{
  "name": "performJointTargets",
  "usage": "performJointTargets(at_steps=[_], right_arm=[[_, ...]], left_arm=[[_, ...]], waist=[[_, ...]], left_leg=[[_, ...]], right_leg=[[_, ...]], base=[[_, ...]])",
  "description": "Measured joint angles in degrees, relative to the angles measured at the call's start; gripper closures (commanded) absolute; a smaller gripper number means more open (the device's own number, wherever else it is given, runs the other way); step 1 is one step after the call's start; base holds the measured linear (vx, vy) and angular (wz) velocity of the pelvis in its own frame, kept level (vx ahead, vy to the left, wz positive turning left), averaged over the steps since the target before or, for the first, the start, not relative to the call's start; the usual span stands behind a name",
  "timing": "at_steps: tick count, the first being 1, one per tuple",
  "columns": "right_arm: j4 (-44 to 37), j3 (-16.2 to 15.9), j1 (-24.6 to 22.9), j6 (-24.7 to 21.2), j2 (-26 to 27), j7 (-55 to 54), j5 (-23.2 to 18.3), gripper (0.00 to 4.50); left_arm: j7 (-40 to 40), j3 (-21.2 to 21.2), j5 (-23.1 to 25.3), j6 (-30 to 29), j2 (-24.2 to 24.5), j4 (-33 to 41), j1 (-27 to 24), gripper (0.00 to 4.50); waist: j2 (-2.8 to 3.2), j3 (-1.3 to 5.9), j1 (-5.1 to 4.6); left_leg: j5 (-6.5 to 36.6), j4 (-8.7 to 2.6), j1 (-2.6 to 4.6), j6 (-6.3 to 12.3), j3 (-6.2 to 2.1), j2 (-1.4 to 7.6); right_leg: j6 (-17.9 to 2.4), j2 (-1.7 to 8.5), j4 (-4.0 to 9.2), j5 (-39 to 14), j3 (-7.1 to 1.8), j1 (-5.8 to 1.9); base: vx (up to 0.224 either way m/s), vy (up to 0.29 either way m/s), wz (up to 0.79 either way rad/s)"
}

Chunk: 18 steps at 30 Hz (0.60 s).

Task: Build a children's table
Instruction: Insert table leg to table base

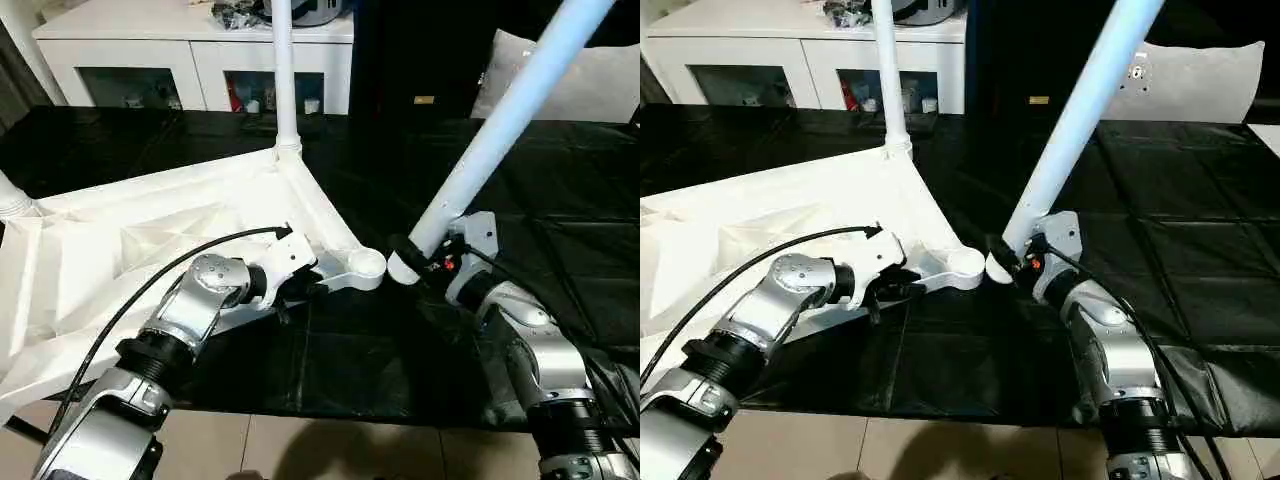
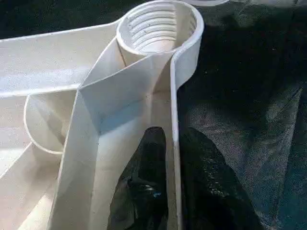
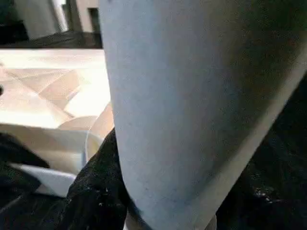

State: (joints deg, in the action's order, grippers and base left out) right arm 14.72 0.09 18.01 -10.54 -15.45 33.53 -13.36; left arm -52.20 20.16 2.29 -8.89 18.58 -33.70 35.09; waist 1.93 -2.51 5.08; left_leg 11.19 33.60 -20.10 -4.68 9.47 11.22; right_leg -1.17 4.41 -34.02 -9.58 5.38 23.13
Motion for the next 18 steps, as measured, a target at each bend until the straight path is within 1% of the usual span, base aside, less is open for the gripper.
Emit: performJointTargets(at_steps=[1, 3, 5, 7, 9, 11, 13, 18], right_arm=[[0.0, -0.3, 0.1, -0.4, -0.4, 0.8, 0.0, 2.6], [0.0, -0.6, 0.2, -0.7, -0.7, 1.6, 0.0, 2.6], [-0.1, -0.7, 0.6, -1.3, -1.1, 2.6, 0.0, 2.6], [-0.3, -1.0, 1.6, -2.9, -1.8, 4.2, -0.2, 2.6], [-1.7, -1.2, 2.4, -4.4, -2.5, 5.9, -1.2, 2.6], [-3.6, -1.9, 2.6, -5.5, -2.7, 7.6, -2.6, 2.6], [-5.4, -3.2, 2.6, -7.4, -3.2, 10.1, -3.7, 2.6], [-8.1, -6.2, 3.7, -10.9, -4.4, 15.3, -5.1, 2.6]], left_arm=[[-0.2, 0.1, 0.1, 0.3, 0.0, -0.4, 0.3, 4.19], [-0.8, 0.3, 0.4, 0.7, 0.0, -0.6, 0.3, 4.22], [-1.2, 0.6, 0.7, 1.6, 0.4, -0.8, 0.4, 4.4], [-2.3, 1.4, 1.3, 3.8, 1.4, -0.8, 0.4, 4.47], [-3.9, 2.1, 1.4, 6.2, 2.4, -0.8, 0.1, 4.5], [-5.5, 2.2, 1.3, 9.1, 3.2, -0.8, -0.7, 4.5], [-8.1, 2.3, 1.2, 11.7, 4.0, -0.8, -1.1, 4.5], [-13.1, 2.6, -0.2, 13.9, 5.7, 1.3, -2.9, 4.5]], waist=[[0.0, 0.0, 0.0], [0.0, 0.0, 0.0], [-0.02, 0.0, -0.1], [-0.03, -0.01, -0.2], [-0.03, 0.0, -0.11], [-0.04, 0.0, 0.12], [-0.04, 0.0, 0.39], [-0.05, 0.0, 1.33]], left_leg=[[0.0, 0.0, 0.0, 0.0, 0.0, 0.0], [0.0, 0.01, 0.02, 0.0, 0.0, 0.0], [0.0, 0.01, 0.02, 0.0, 0.0, 0.0], [0.0, -0.01, 0.02, 0.0, -0.04, 0.02], [0.0, -0.07, 0.02, 0.0, -0.03, 0.04], [0.0, -0.12, 0.02, 0.0, -0.02, 0.06], [0.0, -0.12, -0.01, -0.01, -0.01, 0.06], [0.0, -0.08, 0.01, -0.01, 0.01, 0.04]], right_leg=[[0.0, 0.0, -0.01, 0.0, 0.0, 0.0], [0.0, 0.0, -0.01, 0.0, 0.0, -0.01], [0.0, 0.0, -0.01, 0.0, 0.0, -0.01], [0.0, 0.0, 0.0, 0.0, 0.0, 0.0], [0.0, -0.01, -0.01, 0.0, 0.02, 0.02], [0.0, -0.02, -0.03, -0.1, 0.04, 0.01], [0.0, -0.01, -0.02, -0.1, 0.04, 0.01], [0.0, 0.02, -0.01, -0.1, 0.02, 0.01]], base=[[0.0, 0.0, 0.0], [0.0, 0.0, 0.0], [0.0, 0.0, 0.0], [0.0, 0.0, 0.0], [0.0, 0.0, 0.0], [0.0, 0.0, 0.0], [0.0, 0.0, 0.0], [0.0, 0.0, 0.0]])
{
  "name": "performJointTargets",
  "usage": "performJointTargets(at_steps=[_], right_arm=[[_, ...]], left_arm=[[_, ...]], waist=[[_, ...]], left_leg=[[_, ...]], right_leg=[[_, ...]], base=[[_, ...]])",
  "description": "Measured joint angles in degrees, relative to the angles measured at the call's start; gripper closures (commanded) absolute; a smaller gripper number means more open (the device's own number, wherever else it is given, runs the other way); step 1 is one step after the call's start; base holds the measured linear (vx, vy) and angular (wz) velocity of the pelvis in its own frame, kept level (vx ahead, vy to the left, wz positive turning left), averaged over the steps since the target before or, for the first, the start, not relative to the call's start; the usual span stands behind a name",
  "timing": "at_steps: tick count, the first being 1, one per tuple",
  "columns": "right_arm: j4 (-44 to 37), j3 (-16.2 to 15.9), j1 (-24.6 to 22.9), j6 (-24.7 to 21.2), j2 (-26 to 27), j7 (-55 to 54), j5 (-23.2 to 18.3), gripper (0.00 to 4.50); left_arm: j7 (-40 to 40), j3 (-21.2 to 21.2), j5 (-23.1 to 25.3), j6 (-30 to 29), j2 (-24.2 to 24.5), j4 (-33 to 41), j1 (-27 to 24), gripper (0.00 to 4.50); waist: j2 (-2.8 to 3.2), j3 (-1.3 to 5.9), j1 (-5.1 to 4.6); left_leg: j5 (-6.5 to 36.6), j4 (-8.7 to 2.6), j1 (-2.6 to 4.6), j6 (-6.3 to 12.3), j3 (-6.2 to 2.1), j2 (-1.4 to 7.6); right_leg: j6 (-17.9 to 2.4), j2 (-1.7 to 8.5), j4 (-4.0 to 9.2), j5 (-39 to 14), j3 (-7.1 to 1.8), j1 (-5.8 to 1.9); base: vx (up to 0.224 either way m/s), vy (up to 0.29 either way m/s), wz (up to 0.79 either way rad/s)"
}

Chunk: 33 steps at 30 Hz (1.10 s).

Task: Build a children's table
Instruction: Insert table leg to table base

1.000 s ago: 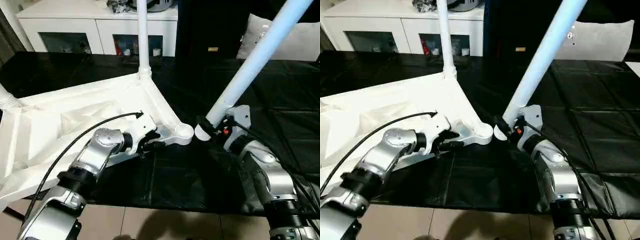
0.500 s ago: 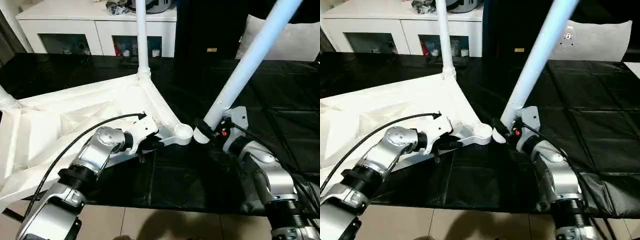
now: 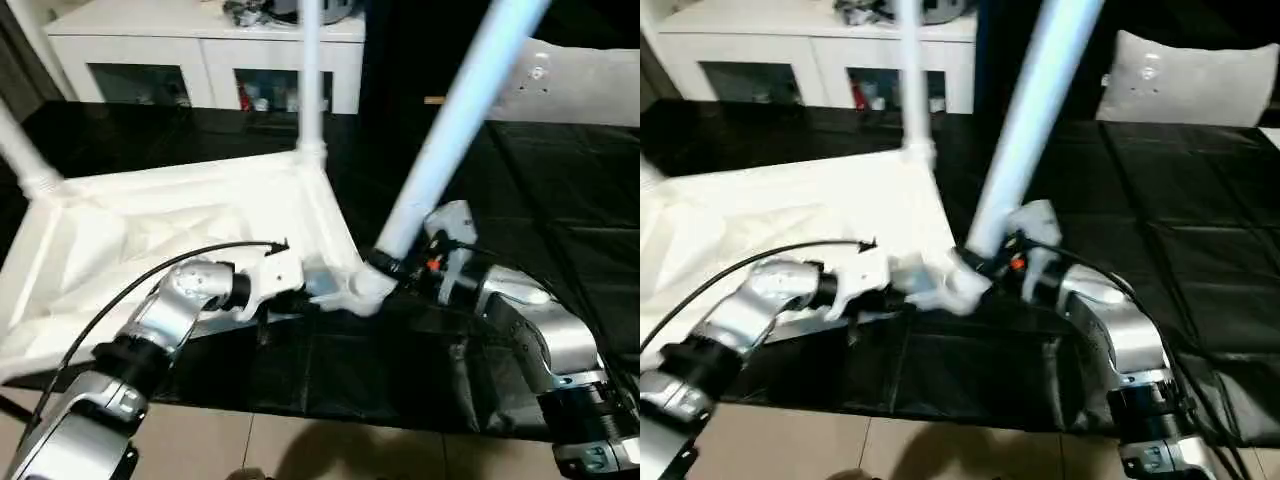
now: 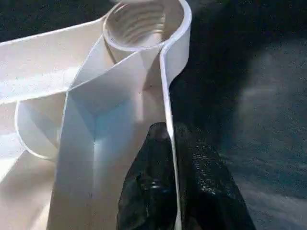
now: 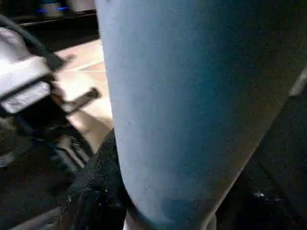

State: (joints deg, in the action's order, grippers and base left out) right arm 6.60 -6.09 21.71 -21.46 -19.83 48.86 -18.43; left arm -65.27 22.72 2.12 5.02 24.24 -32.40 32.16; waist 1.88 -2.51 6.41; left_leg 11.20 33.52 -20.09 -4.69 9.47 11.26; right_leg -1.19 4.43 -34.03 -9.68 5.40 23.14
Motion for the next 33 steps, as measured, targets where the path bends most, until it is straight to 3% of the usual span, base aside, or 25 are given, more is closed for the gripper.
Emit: performJointTargets(at_steps=[2, 8, 21, 33], right_arm=[[-0.5, -0.6, 0.3, -0.9, -0.1, 0.7, 0.0, 2.6], [-0.7, -3.9, 0.3, -2.2, -1.5, 2.9, 1.0, 2.6], [-1.5, -5.0, 0.9, -6.8, -5.6, 7.5, 0.5, 2.6], [4.2, -3.5, 2.3, -5.4, -2.2, 6.7, 0.0, 2.6]], left_arm=[[-0.9, 0.6, -0.2, 0.6, 0.0, 0.4, -0.1, 4.5], [-3.1, 0.9, -0.1, 2.5, 0.2, 0.4, -0.2, 4.5], [-4.7, 0.9, -0.1, 4.2, 0.5, 0.1, -0.2, 4.5], [-5.0, 0.8, 0.4, 4.2, 0.6, -0.1, -0.2, 4.5]], waist=[[-0.01, 0.01, 0.5], [-0.06, -0.01, 0.79], [-0.1, 0.03, 1.64], [-0.17, 0.07, 1.53]], left_leg=[[0.0, 0.03, 0.05, 0.0, 0.05, 0.0], [0.0, 0.03, 0.03, -0.01, 0.04, 0.0], [0.0, 0.03, 0.02, -0.01, 0.04, 0.02], [0.0, 0.06, 0.07, -0.02, 0.04, 0.06]], right_leg=[[0.0, 0.0, -0.01, 0.0, 0.01, -0.01], [0.1, 0.03, -0.02, 0.0, 0.01, -0.01], [0.1, 0.03, -0.06, -0.1, 0.0, -0.04], [0.1, 0.02, -0.12, 0.0, 0.0, -0.07]], base=[[0.0, 0.0, 0.0], [0.0, 0.0, 0.0], [0.0, 0.0, 0.0], [0.0, 0.0, 0.0]])
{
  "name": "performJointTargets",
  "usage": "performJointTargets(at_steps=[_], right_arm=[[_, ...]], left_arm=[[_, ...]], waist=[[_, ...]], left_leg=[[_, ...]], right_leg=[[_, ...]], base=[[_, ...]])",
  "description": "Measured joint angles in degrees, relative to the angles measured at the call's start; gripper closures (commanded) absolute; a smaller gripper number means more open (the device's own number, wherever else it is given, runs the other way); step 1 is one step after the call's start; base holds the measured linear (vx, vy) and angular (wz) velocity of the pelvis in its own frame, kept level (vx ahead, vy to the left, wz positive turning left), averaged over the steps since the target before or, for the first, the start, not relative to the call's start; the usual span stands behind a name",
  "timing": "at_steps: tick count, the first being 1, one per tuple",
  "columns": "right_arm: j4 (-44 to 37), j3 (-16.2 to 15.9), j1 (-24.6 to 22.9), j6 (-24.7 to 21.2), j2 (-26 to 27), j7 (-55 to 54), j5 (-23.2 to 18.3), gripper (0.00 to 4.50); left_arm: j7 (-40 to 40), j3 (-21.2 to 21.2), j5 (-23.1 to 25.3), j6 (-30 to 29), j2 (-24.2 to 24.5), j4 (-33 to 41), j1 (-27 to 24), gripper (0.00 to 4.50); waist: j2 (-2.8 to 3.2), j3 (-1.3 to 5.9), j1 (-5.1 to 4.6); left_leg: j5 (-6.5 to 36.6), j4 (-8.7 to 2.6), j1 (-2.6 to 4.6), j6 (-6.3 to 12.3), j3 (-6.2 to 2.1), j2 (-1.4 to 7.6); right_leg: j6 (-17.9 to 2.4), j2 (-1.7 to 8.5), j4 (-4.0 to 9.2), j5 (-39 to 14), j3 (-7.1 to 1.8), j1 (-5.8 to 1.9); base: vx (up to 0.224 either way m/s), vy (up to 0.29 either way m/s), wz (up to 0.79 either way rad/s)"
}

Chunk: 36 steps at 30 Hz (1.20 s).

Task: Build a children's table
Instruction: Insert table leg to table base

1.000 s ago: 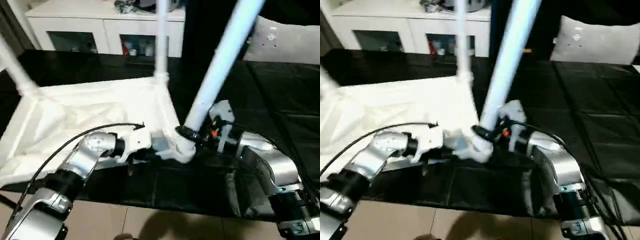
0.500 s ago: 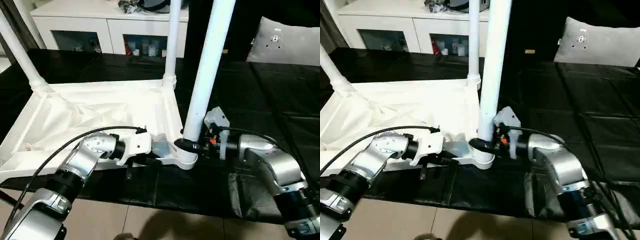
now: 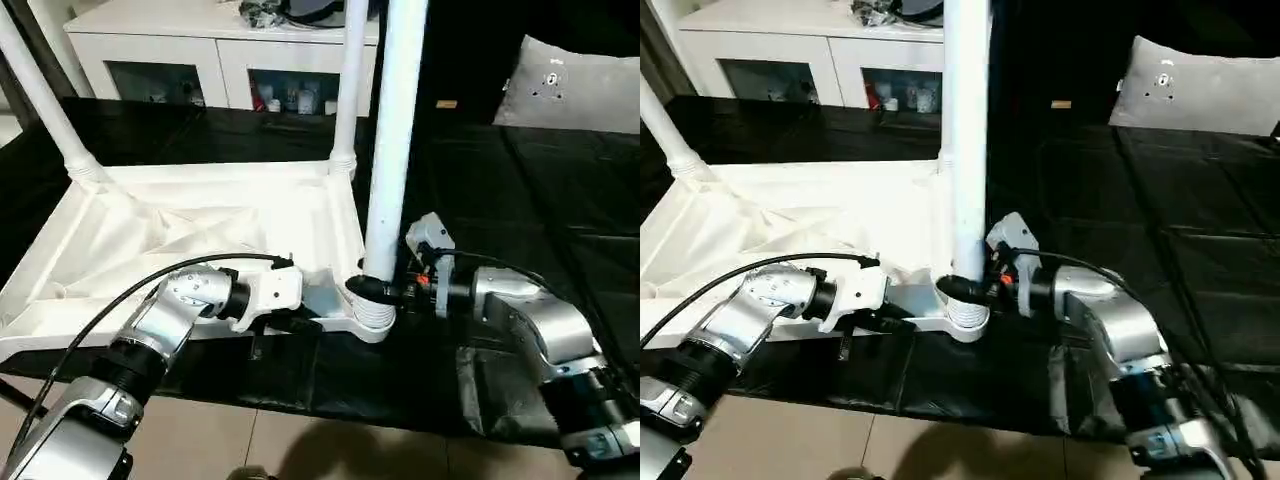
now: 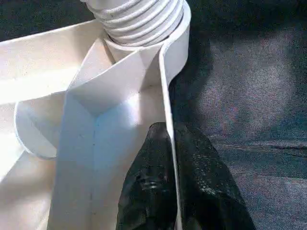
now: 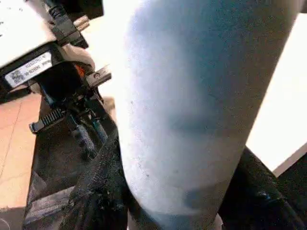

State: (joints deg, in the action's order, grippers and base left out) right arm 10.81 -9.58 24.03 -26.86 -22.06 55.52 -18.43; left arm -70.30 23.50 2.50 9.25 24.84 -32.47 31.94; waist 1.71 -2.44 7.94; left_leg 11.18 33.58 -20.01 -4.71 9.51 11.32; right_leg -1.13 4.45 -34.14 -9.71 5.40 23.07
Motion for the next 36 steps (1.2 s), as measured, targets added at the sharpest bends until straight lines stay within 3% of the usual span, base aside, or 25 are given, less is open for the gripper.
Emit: performJointTargets(at_steps=[6, 10, 16, 21, 26, 29, 36], right_arm=[[1.1, 2.9, -2.4, 1.2, 1.1, -0.1, -2.5, 2.6], [1.2, 7.0, -7.2, 5.1, 3.6, -1.8, -5.1, 2.6], [1.3, 10.3, -11.8, 10.5, 8.0, -4.4, -7.0, 2.6], [1.3, 9.7, -13.3, 14.8, 8.2, -4.5, -6.3, 2.6], [1.7, 5.5, -12.8, 20.9, 6.2, -4.4, -1.0, 2.6], [2.7, 4.6, -12.4, 22.9, 5.9, -4.3, 0.0, 2.6], [5.2, 2.3, -10.3, 24.9, 5.2, -3.4, 1.2, 2.6]], left_arm=[[0.2, -0.2, -0.1, 0.0, -0.3, 0.0, 0.0, 4.5], [0.6, -0.3, -0.3, -0.5, -0.8, 0.0, -0.3, 4.5], [1.1, -0.7, -0.3, -0.7, -1.0, 0.0, -0.6, 4.5], [1.2, -0.6, -0.1, -0.6, -1.1, -0.4, -0.6, 4.5], [1.3, -0.7, 0.1, -0.7, -1.0, -0.5, -0.6, 4.5], [1.3, -0.7, 0.2, -0.7, -0.9, -0.6, -0.7, 4.5], [1.3, -1.0, 0.5, -0.9, -0.4, -0.6, -1.3, 4.5]], waist=[[-0.05, 0.04, 0.2], [0.06, 0.16, 0.36], [0.2, 0.24, 0.23], [0.32, 0.31, 0.15], [0.37, 0.43, -0.07], [0.34, 0.48, -0.25], [0.3, 0.49, -1.82]], left_leg=[[0.0, -0.03, 0.0, 0.0, 0.0, 0.0], [0.0, -0.02, -0.01, 0.0, 0.0, -0.01], [0.0, -0.01, 0.08, 0.0, -0.03, 0.0], [0.0, 0.0, 0.1, 0.0, -0.03, -0.01], [0.0, 0.0, 0.22, 0.0, -0.03, -0.01], [0.0, -0.03, 0.43, 0.0, -0.03, -0.01], [0.0, -0.31, 1.09, 0.01, -0.04, -0.03]], right_leg=[[0.0, 0.0, 0.03, 0.0, 0.01, -0.02], [0.0, 0.02, 0.09, 0.0, 0.0, -0.06], [0.0, 0.03, 0.1, 0.0, 0.01, -0.15], [0.0, 0.04, 0.12, 0.0, 0.01, -0.2], [0.1, 0.04, 0.12, 0.0, 0.01, -0.29], [0.1, 0.04, 0.15, -0.1, 0.01, -0.45], [0.1, 0.04, 0.75, -0.1, 0.1, -1.18]], base=[[0.0, 0.0, 0.0], [0.0, 0.0, 0.0], [0.0, 0.0, 0.0], [0.0, 0.0, 0.0], [0.0, 0.0, 0.0], [0.0, 0.0, 0.0], [0.0, 0.0, 0.0]])
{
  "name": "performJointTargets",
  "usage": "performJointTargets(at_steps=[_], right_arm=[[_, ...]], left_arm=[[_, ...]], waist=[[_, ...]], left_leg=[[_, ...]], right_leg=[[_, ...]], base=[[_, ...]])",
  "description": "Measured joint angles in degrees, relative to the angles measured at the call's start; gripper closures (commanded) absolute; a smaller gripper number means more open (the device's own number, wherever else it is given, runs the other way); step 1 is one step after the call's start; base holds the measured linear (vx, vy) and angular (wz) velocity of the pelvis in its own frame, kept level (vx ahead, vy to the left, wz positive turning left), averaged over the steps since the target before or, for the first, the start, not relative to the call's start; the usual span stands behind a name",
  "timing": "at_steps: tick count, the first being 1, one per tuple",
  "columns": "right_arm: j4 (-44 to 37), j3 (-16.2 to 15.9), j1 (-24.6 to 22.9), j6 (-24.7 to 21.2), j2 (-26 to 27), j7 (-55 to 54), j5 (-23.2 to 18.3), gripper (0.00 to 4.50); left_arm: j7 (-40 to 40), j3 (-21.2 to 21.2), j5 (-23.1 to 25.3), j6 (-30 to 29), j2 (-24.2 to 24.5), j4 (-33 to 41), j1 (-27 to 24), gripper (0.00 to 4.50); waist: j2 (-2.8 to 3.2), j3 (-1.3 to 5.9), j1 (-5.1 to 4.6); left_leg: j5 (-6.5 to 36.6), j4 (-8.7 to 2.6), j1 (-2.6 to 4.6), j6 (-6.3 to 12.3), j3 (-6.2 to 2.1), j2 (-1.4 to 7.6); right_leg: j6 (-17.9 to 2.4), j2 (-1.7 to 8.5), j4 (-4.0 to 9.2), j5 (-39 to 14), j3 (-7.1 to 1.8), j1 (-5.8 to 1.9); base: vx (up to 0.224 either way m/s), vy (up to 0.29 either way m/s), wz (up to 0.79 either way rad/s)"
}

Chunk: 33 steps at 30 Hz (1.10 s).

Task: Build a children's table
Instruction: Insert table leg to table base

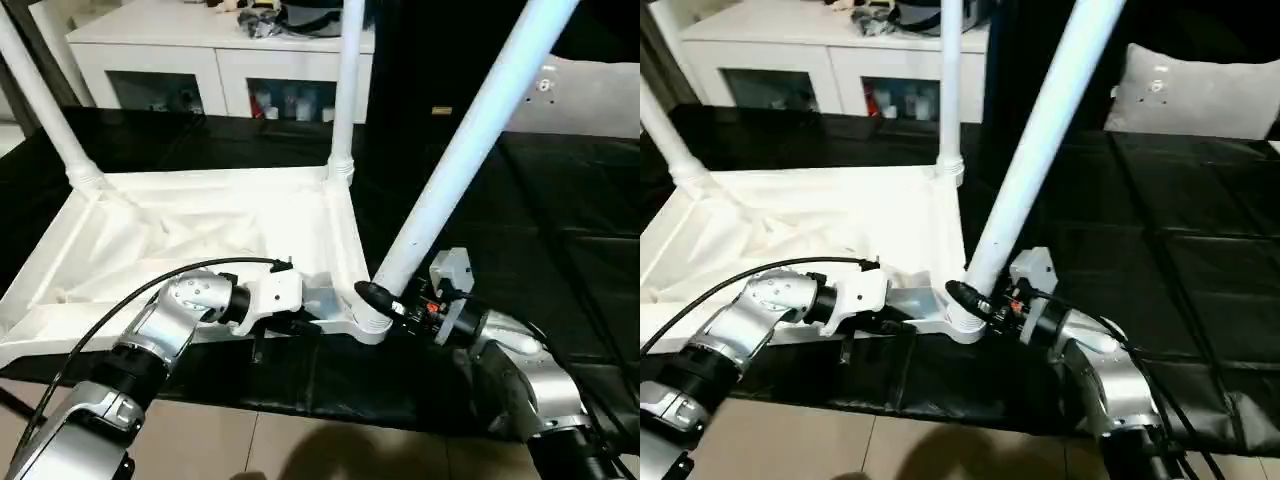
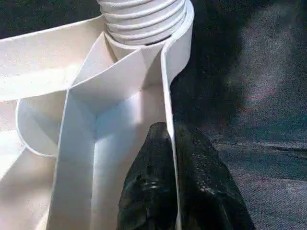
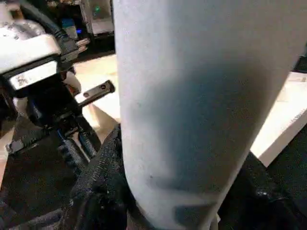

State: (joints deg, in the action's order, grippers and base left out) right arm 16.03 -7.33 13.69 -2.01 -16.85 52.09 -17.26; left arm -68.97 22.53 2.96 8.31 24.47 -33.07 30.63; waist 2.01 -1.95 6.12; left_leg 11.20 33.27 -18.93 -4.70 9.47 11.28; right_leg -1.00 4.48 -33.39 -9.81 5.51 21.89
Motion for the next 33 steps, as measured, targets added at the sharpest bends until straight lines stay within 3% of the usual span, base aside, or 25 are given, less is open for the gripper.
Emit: performJointTargets(at_steps=[5, 11, 18, 27, 33], right_arm=[[1.5, -2.3, 2.5, 0.6, -0.7, 0.9, 2.4, 2.6], [2.4, -4.2, 4.4, -0.1, -1.2, 1.7, 3.5, 2.6], [2.7, -4.4, 5.3, -1.1, -1.4, 2.1, 3.9, 2.6], [2.6, -4.4, 5.5, -2.1, -1.8, 1.2, 4.1, 2.6], [2.6, -4.2, 6.2, -3.0, -0.7, -1.5, 4.2, 2.6]], left_arm=[[-0.1, -0.1, 0.1, -0.1, 0.3, 0.0, -0.4, 4.5], [-0.9, 0.1, 0.2, 0.1, 0.3, -1.1, 0.3, 4.5], [-1.3, 0.1, 0.5, 0.3, 0.2, -2.4, 1.4, 4.5], [-1.8, 0.4, 1.3, 4.4, -1.8, -10.9, 6.1, 4.5], [-2.1, -0.1, 1.6, 4.6, -1.9, -12.8, 7.4, 4.5]], waist=[[-0.29, 0.19, -0.98], [-0.4, 0.26, -1.1], [-0.38, 0.25, -1.09], [-0.27, 0.04, -0.97], [-0.06, -0.19, -1.39]], left_leg=[[0.0, -0.03, -0.01, 0.0, 0.0, -0.03], [0.0, -0.05, 0.0, 0.01, -0.01, -0.06], [0.0, -0.15, 0.01, 0.01, -0.03, -0.06], [0.0, -0.15, 0.18, 0.01, -0.17, -0.19], [0.0, -0.41, -0.13, 0.02, -0.78, -0.26]], right_leg=[[0.0, 0.0, 0.36, 0.0, 0.01, -0.17], [0.0, 0.01, 0.38, 0.0, -0.02, -0.17], [0.0, 0.01, 0.38, 0.0, 0.02, -0.12], [0.0, 0.05, 0.46, 0.0, 0.08, -0.1], [0.0, 0.15, 1.7, 0.0, 0.98, -0.35]], base=[[0.0, 0.0, 0.0], [0.0, 0.0, 0.0], [0.0, 0.0, 0.0], [0.0, 0.0, 0.0], [0.0, 0.0, 0.0]])
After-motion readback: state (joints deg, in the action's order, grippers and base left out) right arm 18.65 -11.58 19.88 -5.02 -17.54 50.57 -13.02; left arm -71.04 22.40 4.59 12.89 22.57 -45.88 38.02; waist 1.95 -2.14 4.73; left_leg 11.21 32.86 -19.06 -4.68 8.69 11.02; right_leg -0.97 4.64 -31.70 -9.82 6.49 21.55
